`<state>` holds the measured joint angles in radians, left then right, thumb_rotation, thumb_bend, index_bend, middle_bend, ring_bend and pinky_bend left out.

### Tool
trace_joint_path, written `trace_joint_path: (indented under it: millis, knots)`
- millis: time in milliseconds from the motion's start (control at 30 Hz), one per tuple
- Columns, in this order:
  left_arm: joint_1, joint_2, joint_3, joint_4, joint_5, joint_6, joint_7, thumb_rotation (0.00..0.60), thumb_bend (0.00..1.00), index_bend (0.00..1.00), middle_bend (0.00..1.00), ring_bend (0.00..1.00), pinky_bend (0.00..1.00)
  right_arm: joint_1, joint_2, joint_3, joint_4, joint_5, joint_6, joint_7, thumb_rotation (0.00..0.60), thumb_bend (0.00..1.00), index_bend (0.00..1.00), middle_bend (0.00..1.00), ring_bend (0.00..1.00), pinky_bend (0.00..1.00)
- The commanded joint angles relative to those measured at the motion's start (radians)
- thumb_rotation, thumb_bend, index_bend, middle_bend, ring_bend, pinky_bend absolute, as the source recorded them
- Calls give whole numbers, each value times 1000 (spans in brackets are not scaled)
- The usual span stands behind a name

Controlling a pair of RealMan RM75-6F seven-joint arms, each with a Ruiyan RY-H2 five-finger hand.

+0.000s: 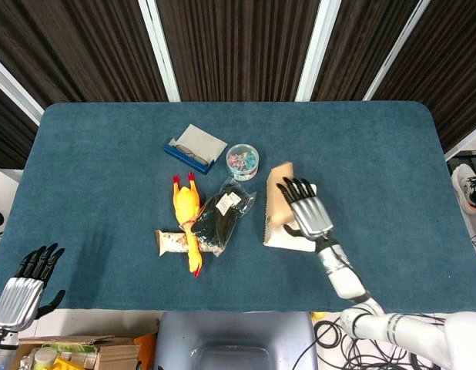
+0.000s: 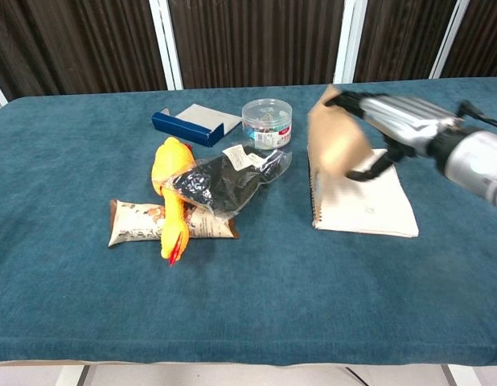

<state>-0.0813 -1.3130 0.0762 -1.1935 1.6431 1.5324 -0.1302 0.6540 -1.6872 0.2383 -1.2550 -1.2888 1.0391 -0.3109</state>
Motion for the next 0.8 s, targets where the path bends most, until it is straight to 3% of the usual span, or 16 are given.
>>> trace_joint_path:
  millis: [33,267,467,633,800]
  knots:
    - [2,1,-1,-1,-3,0,-1,600,327,0,42,8,111,55,-44,36,-23,-12,15,-58,600,172,0,0,0,0]
    - [14,3,-4,7,-14,5,-16,600,327,0,46,10,111,164,-164,65,24,-30,14,-173,600,172,0,0,0,0]
    - [27,6,-6,8,-11,32,-24,600,327,0,47,12,111,209,-223,83,59,26,-7,-271,600,172,0,0,0,0]
    - [35,15,-10,-4,0,61,-24,600,329,0,48,12,111,189,-185,74,15,22,18,-241,600,172,0,0,0,0]
    - [38,34,-20,-32,5,85,-29,600,330,0,48,12,111,101,-19,25,-187,-38,104,-220,600,172,0,0,0,0]
